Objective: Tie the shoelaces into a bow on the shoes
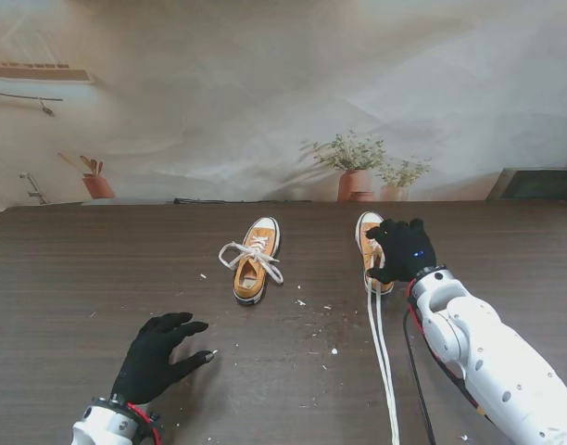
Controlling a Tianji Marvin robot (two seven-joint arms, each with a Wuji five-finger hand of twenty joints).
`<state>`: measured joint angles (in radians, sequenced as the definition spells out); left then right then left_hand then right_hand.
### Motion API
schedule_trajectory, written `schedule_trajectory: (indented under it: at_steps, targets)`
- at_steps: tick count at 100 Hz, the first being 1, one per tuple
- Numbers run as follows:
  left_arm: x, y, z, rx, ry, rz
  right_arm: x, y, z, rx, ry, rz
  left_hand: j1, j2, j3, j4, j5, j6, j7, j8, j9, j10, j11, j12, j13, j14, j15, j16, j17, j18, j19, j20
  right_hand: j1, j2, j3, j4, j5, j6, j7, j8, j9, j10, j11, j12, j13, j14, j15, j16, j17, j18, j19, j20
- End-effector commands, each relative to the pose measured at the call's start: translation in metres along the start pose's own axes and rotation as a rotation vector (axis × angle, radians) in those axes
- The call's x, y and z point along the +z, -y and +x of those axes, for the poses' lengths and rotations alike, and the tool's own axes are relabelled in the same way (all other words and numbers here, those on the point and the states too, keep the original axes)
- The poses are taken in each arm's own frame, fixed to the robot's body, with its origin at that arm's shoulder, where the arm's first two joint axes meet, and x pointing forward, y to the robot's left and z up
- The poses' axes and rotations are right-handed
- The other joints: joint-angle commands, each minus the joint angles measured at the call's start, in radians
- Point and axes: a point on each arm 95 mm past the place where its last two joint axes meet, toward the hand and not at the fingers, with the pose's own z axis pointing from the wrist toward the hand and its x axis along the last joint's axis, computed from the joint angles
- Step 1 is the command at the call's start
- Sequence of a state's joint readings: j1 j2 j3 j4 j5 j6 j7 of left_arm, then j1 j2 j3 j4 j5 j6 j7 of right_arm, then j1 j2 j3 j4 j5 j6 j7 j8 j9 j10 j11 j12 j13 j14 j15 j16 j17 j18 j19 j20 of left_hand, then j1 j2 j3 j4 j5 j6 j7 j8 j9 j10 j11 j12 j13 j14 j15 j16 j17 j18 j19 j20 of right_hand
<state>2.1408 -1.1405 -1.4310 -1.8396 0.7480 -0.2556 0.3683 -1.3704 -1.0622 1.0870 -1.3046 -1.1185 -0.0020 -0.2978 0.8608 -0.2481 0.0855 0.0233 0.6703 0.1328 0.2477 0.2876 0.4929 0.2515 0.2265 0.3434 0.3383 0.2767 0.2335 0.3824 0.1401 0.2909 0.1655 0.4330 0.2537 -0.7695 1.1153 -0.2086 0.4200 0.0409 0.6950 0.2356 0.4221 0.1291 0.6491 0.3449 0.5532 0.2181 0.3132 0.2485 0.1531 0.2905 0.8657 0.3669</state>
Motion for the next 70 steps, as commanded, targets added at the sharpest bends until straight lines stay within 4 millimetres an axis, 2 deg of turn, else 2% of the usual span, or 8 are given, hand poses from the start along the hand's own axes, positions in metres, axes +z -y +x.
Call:
schedule_trajectory:
  at_steps: [1,42,70]
  targets:
    - [0.001,-0.002,0.001,0.008,0.001,-0.021,0.002,0.002,-0.009,-0.039,0.01,0.017,0.036,0.036,-0.023,0.015,0.028,0.014,-0.001,0.017,-0.003,0.018,0.013,0.011,-0.019,0.009,0.01,0.003,0.003,0.01,-0.009,-0.006,0.002,-0.027,0.05,0.012,-0.024,-0.012,0.013,0.015,-0.02,-0.013,0.008,-0.005,0.021,-0.013,0.013,-0.006,0.001,-0.018,0.008,-0.019]
    - [0.002,-0.003,0.003,-0.001,0.007,-0.024,0.008,0.018,-0.024,-0.137,0.0,0.041,0.041,0.043,-0.017,0.016,0.027,0.016,-0.001,0.015,-0.004,0.023,0.015,0.01,-0.019,0.011,0.02,-0.001,0.006,0.011,-0.008,-0.007,0.05,-0.063,0.091,0.016,-0.024,-0.025,0.025,0.019,-0.01,-0.017,0.016,-0.003,0.039,-0.014,0.017,-0.006,0.019,-0.015,0.03,-0.035]
    - [0.003,-0.005,0.003,-0.012,0.0,-0.024,0.019,0.029,-0.028,-0.226,-0.034,0.038,0.041,0.053,-0.015,0.017,0.02,0.014,-0.005,0.012,0.002,0.024,0.018,0.011,-0.015,0.015,0.026,-0.001,0.012,0.014,-0.005,-0.008,0.083,-0.095,0.127,0.019,-0.075,-0.037,0.03,0.022,-0.013,-0.019,0.023,0.0,0.065,-0.01,0.022,-0.005,0.04,-0.005,0.046,-0.045]
